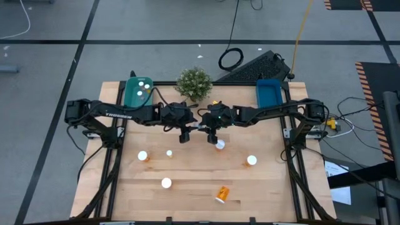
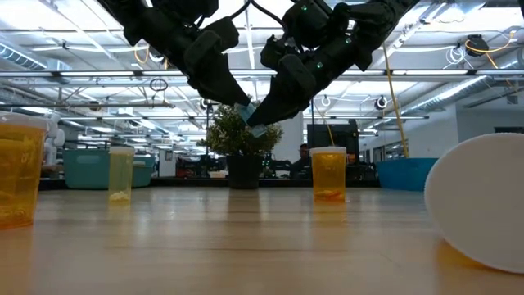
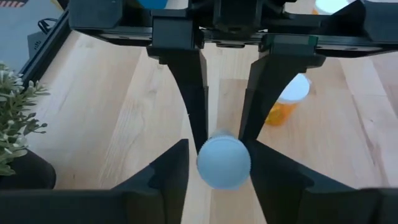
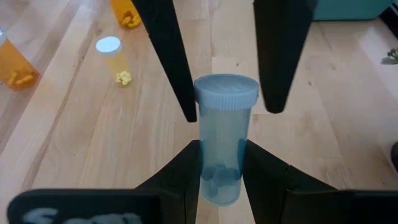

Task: Pick and place medicine bottles into bin by pill shape (circle, oval)
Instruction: Put the blue pill bottle into the green bin

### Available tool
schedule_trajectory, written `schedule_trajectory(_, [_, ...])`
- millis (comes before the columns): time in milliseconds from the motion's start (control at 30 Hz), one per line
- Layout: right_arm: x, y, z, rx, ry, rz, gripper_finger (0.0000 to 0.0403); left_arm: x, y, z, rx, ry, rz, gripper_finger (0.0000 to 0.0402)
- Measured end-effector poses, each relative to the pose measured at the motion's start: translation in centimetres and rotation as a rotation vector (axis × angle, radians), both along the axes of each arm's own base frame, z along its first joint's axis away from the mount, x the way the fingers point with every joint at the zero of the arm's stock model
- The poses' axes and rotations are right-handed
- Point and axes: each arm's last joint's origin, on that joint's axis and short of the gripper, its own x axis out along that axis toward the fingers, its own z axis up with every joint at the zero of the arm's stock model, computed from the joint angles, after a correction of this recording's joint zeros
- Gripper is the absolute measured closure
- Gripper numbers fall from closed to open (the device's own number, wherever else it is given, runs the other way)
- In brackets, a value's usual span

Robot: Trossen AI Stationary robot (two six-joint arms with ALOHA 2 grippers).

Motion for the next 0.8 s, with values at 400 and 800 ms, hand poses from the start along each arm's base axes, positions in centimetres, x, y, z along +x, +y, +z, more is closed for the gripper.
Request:
schedule_trajectory(400, [0.00,-0.04,0.00,-0.017,0.002,-0.010,0.0308,-0.01,-0.01,-0.01,-0.009,0.001,-0.010,0.0277])
schedule_trajectory(800, [-0.01,-0.05,-0.02,-0.020,0.003,-0.012,0.0259,-0.04,-0.03,-0.04,-0.016,0.005,-0.015,0.0278])
